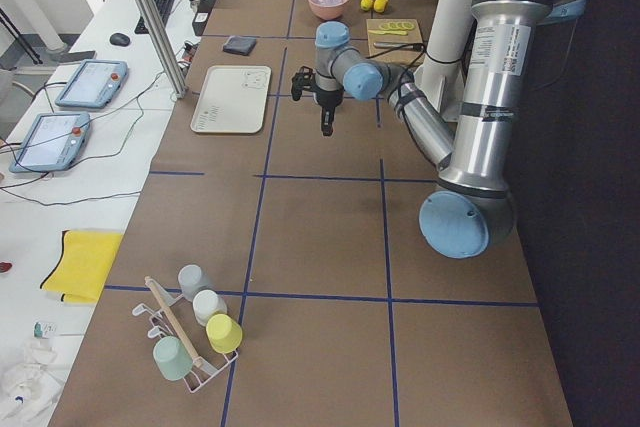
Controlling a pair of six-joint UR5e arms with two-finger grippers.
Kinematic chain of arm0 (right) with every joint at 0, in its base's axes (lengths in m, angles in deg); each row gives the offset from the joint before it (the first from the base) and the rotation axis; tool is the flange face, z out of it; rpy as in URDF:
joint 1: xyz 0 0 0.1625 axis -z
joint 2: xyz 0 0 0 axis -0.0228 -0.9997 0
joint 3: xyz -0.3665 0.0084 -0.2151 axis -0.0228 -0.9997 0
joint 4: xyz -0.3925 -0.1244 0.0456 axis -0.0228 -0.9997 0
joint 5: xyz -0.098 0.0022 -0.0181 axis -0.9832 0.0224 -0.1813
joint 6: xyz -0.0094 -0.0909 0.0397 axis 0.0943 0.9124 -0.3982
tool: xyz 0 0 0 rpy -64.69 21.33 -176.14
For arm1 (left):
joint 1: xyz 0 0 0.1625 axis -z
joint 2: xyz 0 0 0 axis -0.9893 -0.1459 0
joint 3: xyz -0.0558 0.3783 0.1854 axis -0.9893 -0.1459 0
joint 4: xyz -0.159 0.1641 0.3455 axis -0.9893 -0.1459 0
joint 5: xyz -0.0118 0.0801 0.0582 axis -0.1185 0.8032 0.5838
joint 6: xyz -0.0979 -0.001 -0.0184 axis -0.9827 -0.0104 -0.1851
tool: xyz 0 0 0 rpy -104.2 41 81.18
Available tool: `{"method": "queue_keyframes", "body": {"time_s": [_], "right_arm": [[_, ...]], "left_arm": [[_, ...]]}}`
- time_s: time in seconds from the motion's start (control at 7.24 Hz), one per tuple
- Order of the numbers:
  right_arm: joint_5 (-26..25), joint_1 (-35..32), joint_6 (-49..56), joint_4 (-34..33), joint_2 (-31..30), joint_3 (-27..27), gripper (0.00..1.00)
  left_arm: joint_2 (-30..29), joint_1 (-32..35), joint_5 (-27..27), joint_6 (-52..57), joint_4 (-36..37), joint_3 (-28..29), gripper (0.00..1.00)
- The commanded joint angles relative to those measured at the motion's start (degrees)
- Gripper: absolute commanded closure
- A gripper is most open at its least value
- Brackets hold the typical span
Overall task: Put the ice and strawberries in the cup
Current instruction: 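Carry the strawberry with the left gripper over the light-blue cup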
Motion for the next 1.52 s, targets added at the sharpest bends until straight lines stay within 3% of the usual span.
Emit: {"method": "queue_keyframes", "body": {"time_s": [0.0, 0.55, 0.97, 1.24, 1.38], "right_arm": [[0.0, 0.0, 0.0, 0.0, 0.0, 0.0, 0.0], [0.0, 0.0, 0.0, 0.0, 0.0, 0.0, 0.0], [-0.1, 0.0, 0.0, 0.0, -0.1, 0.3, 0.0], [-0.1, 0.0, 0.0, 0.0, -0.1, 0.3, 0.0], [0.0, 0.0, -0.1, 0.0, -0.1, 0.3, 0.0]], "left_arm": [[-9.9, -4.3, 3.6, -4.8, 2.4, 5.4, 0.97], [-26.7, -10.1, 7.7, -13.8, 2.0, 21.9, 0.96], [-31.3, -12.8, 9.8, -17.1, -1.0, 28.9, 0.94], [-31.7, -13.4, 9.8, -17.9, -2.4, 30.1, 0.92], [-32.0, -13.3, 9.8, -18.0, -2.4, 30.3, 0.85]]}}
